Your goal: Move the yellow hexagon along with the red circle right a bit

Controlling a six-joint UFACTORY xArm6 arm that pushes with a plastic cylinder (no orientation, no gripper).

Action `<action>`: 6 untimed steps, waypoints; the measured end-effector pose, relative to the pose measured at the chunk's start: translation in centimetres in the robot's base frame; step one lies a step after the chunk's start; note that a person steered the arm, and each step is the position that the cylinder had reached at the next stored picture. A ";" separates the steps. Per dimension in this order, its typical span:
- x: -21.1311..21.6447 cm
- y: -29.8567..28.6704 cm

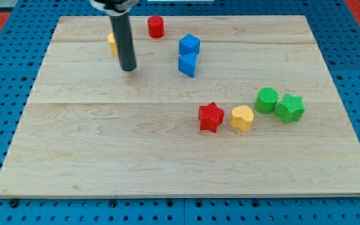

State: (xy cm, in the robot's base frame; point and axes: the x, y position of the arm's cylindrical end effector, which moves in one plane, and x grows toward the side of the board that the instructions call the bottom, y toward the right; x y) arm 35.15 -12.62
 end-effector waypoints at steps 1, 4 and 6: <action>-4.4 -2.1; -8.1 -5.9; -12.0 0.3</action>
